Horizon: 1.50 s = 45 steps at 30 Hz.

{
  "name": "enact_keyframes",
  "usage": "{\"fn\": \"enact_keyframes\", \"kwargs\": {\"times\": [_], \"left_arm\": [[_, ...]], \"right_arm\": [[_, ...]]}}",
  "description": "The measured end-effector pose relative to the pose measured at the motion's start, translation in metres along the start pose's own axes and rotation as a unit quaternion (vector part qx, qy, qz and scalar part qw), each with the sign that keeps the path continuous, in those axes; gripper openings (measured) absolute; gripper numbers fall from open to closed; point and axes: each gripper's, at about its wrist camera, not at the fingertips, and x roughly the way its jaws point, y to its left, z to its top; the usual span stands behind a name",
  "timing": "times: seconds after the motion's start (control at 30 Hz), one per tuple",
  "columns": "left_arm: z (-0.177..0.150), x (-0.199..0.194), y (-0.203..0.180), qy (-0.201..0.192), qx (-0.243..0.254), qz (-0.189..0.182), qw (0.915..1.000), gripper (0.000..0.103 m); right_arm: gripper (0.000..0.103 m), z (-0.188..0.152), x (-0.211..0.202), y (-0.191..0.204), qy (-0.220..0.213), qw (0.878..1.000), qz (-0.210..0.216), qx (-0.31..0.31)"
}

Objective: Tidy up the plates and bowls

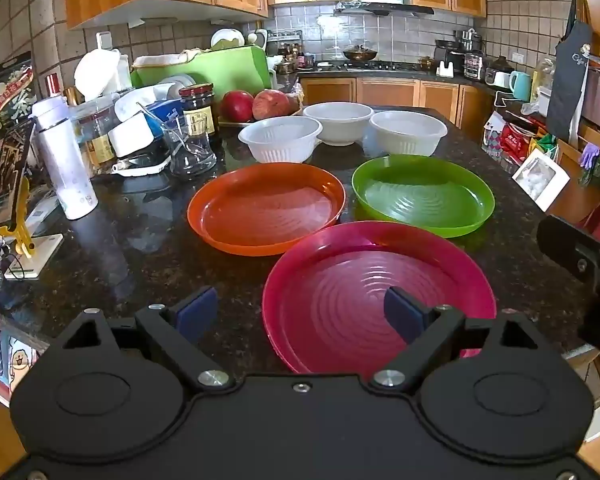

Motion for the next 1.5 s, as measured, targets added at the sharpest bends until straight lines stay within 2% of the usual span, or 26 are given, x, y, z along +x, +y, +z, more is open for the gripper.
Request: {"fn": "enact_keyframes", "kwargs": {"times": [0.13,0.9,1.5], "left_arm": [[0.001,0.003,0.003,0.008,-0.004,-0.003,1.0000,0.090],[-0.001,0.004,0.008,-0.003,-0.007,0.012,0.9999,0.090],[-0.002,0.003,0.011,-0.003,-0.010,0.017,0.9998,0.090]], "right_arm": [[0.099,0.000,0.001,0.000,0.003,1.000,-0.003,-0.001],[0.099,-0.001,0.009,0.003,0.039,0.999,-0.009,-0.006],[0.099,0.001,0.010,0.003,0.044,0.999,-0.009,-0.007]]}}
